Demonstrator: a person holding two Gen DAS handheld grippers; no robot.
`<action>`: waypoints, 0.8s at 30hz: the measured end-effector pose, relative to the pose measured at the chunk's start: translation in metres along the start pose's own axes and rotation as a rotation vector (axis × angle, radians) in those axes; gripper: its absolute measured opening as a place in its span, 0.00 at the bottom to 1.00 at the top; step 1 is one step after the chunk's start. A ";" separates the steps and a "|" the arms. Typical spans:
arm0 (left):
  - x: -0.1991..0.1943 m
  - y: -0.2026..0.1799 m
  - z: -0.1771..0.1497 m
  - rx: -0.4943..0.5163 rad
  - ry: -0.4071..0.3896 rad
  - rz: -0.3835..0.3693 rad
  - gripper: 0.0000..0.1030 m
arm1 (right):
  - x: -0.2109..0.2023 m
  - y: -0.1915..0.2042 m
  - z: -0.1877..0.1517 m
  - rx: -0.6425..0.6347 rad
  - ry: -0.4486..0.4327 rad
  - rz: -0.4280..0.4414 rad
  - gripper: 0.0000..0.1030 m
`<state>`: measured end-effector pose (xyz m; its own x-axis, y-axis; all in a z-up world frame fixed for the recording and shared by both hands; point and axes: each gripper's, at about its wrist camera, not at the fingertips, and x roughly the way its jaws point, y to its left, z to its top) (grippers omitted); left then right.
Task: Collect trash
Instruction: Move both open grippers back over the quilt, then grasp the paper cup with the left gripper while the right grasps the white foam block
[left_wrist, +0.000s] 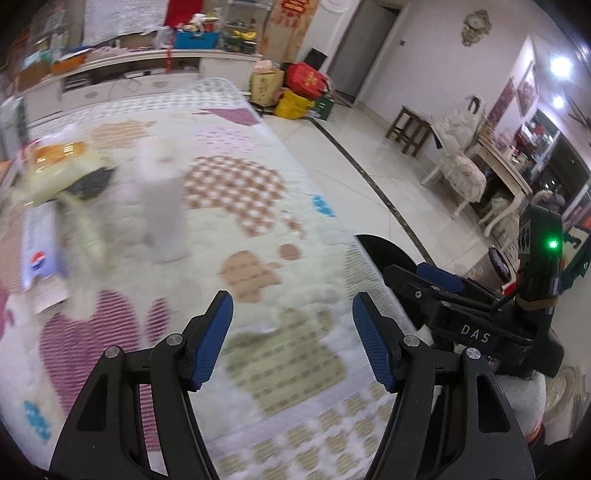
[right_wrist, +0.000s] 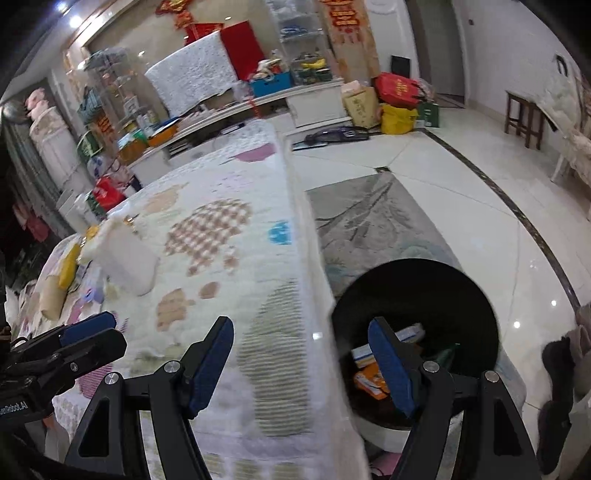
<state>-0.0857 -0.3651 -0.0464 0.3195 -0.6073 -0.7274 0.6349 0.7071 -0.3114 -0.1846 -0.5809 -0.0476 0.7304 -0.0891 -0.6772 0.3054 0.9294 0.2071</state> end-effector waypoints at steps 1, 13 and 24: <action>-0.004 0.006 -0.001 -0.005 -0.003 0.009 0.64 | 0.002 0.007 0.000 -0.010 0.003 0.011 0.71; -0.076 0.113 -0.030 -0.112 -0.073 0.184 0.64 | 0.027 0.094 0.008 -0.133 0.043 0.126 0.74; -0.144 0.249 -0.040 -0.351 -0.152 0.333 0.65 | 0.050 0.156 0.018 -0.221 0.071 0.177 0.77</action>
<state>-0.0013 -0.0872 -0.0435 0.5797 -0.3553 -0.7333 0.2147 0.9347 -0.2831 -0.0896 -0.4469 -0.0365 0.7138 0.0991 -0.6933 0.0310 0.9845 0.1727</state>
